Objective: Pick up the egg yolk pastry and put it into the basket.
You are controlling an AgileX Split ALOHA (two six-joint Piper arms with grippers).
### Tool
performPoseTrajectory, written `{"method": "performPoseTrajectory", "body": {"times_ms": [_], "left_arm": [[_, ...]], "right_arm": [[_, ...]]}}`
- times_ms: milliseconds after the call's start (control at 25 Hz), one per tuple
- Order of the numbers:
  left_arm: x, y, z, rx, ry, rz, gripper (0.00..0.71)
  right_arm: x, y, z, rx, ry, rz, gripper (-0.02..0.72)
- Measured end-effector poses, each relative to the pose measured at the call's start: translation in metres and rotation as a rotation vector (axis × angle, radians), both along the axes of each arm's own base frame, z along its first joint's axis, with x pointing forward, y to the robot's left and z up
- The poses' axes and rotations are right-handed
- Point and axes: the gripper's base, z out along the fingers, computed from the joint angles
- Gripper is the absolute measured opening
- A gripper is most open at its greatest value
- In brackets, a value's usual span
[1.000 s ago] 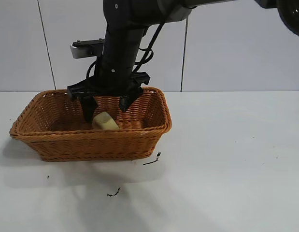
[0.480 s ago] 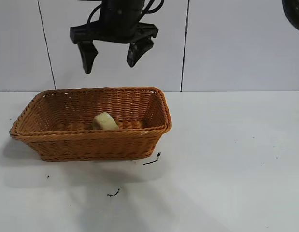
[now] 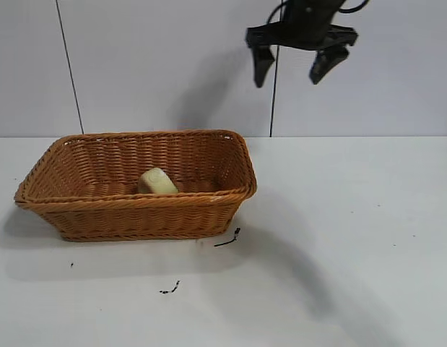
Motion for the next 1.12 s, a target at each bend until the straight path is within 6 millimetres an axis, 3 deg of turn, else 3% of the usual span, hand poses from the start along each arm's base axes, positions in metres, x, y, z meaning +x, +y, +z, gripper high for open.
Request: {"method": "performPoseTrajectory", "body": {"times_ms": [80, 200, 480, 640, 760, 920, 1120], "left_arm": [[0.000, 0.000, 0.000, 0.000, 0.000, 0.000, 0.696], [0.000, 0.000, 0.000, 0.000, 0.000, 0.000, 0.696], [0.000, 0.000, 0.000, 0.000, 0.000, 0.000, 0.696], [0.000, 0.000, 0.000, 0.000, 0.000, 0.000, 0.696], [0.000, 0.000, 0.000, 0.000, 0.000, 0.000, 0.696], [0.000, 0.000, 0.000, 0.000, 0.000, 0.000, 0.696], [0.000, 0.000, 0.000, 0.000, 0.000, 0.000, 0.696]], "right_arm": [[0.004, -0.030, 0.000, -0.006, -0.001, -0.057, 0.681], [0.007, -0.056, 0.000, -0.006, -0.001, -0.107, 0.681], [-0.003, -0.067, 0.014, -0.025, 0.000, -0.117, 0.681], [-0.021, -0.068, 0.032, -0.026, 0.012, -0.117, 0.681], [-0.044, -0.069, 0.052, -0.027, 0.022, -0.117, 0.681], [-0.091, -0.072, 0.088, -0.030, 0.017, -0.110, 0.681], [-0.170, -0.076, 0.127, -0.027, -0.015, -0.110, 0.680]]}}
